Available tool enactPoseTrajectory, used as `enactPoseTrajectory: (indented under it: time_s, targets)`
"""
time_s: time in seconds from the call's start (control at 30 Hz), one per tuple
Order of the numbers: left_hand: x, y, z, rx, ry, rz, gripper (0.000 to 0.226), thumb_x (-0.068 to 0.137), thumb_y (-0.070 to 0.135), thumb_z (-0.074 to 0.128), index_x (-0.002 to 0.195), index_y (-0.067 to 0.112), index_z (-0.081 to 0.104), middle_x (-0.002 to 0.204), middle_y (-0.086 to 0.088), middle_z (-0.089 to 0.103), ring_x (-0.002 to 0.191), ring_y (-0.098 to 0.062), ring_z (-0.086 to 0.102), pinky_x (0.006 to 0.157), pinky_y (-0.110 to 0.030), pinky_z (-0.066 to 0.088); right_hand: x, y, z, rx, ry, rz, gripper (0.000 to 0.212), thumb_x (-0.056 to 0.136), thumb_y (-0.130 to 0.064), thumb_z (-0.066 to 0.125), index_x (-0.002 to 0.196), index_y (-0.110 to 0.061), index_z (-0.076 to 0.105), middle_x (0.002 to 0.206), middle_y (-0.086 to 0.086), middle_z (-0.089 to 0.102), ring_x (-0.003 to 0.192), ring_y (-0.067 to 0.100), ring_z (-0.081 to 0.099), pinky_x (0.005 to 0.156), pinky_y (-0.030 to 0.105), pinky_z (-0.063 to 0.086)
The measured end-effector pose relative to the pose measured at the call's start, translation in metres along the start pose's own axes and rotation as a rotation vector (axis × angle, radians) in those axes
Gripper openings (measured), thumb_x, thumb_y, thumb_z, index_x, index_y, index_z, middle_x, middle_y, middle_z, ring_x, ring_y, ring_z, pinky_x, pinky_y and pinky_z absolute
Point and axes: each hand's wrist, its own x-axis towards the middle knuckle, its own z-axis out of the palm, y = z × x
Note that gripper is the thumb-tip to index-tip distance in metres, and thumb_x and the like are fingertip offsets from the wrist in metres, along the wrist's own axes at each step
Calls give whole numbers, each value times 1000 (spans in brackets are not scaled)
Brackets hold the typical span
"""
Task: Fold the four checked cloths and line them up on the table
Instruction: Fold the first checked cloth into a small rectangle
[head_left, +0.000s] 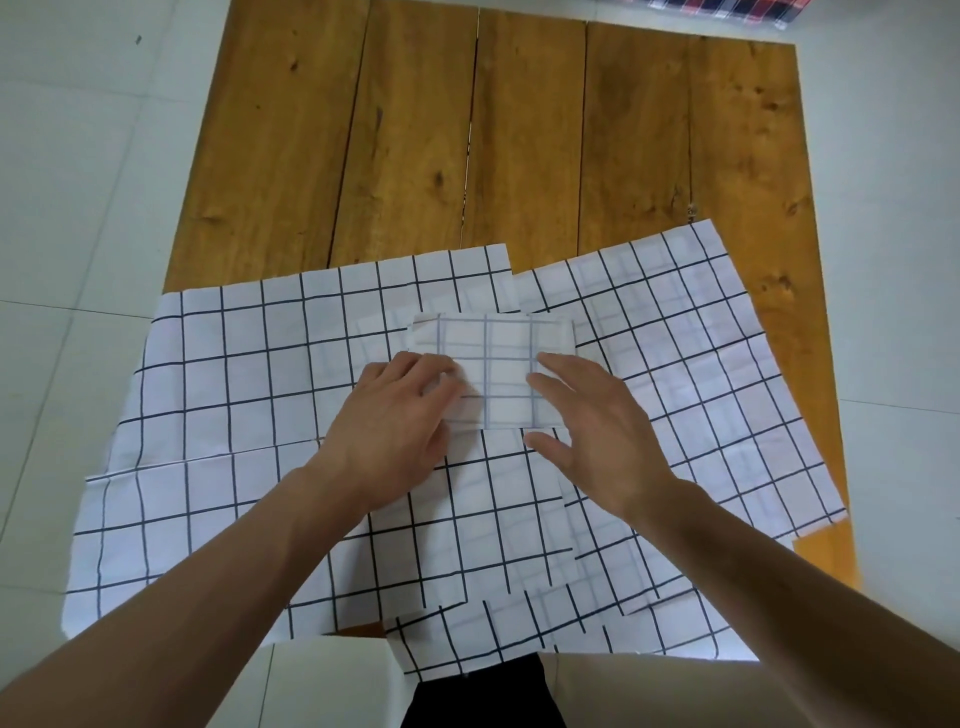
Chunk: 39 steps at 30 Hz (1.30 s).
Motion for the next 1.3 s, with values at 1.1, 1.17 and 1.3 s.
enactPoseTrajectory:
  time_s: [1.1,1.17,1.3]
  targets:
    - [6,33,-98,-42,317,-61,7,86,16,68,87,18,62,79,4,61,72,-21,53,73,-35,39,36,-27,-76,9,200,-147,15,82,-5,70,93,-15,69,88,0,60,84,20,54,76,27,35]
    - [-4,41,-124,-62,314,-94,7,87,16,66,87,19,60,79,4,59,70,-20,50,70,-36,40,38,-41,-99,38,182,-174,17,81,-3,69,93,-15,67,88,0,59,83,20,52,75,30,38]
    - [-33,58,-184,-88,322,-162,10,86,12,65,86,18,57,79,4,58,69,-22,52,65,-35,40,34,-79,-153,138,125,-221,14,84,-4,67,91,-16,64,85,-3,57,78,17,49,71,31,41]
